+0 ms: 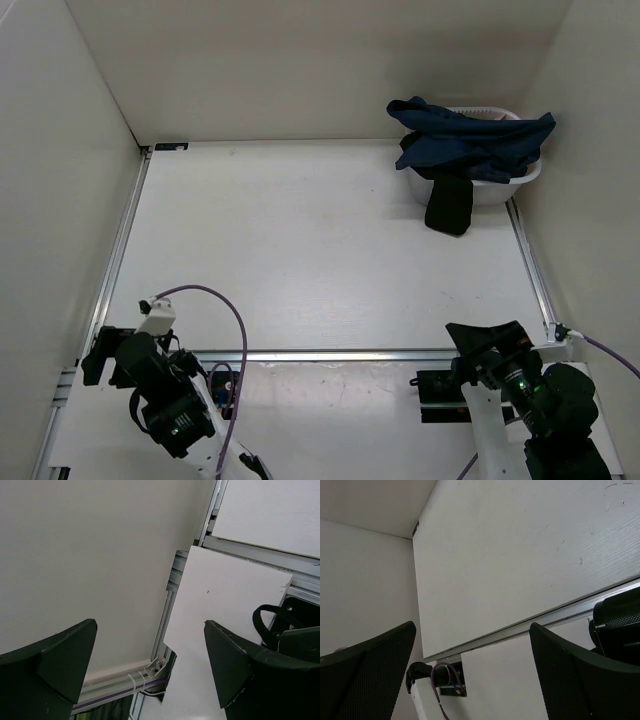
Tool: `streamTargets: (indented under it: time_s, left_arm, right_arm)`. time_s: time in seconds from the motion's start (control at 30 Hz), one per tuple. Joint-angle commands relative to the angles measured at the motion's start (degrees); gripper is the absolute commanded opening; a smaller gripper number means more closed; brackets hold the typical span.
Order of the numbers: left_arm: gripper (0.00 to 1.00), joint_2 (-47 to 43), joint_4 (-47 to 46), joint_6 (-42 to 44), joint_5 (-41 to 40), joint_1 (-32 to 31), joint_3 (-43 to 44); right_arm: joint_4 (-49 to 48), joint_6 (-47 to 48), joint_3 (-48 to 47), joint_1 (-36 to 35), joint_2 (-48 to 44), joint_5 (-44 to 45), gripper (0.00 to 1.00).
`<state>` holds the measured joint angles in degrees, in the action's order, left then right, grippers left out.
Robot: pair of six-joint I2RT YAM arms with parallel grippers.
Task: Fold and stack the trousers
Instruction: Grab the trousers from the pile
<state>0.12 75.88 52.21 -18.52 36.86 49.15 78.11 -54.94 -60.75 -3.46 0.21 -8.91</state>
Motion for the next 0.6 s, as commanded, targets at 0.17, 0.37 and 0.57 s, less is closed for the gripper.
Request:
streamTargets:
  time_s: [0.17,0.37,0.57]
  left_arm:
    - [1.00,7.25,-0.38,-4.29,7.25,0.49,-0.02]
    - [1.00,28.41,-0.99,-11.41,20.26,0.49,9.11]
    - [1.00,55.04,-5.91,-18.62,33.55,0.49,30.45]
  right_arm:
    - [6.88,10.26,-8.93,-0.31,3.81,6.08,0.99]
    - [-7.15,23.11,-18.96,1.79,23.58,10.23,0.99]
    - [-32.55,14.69,-22.65,1.79,43.18,18.13,0.99]
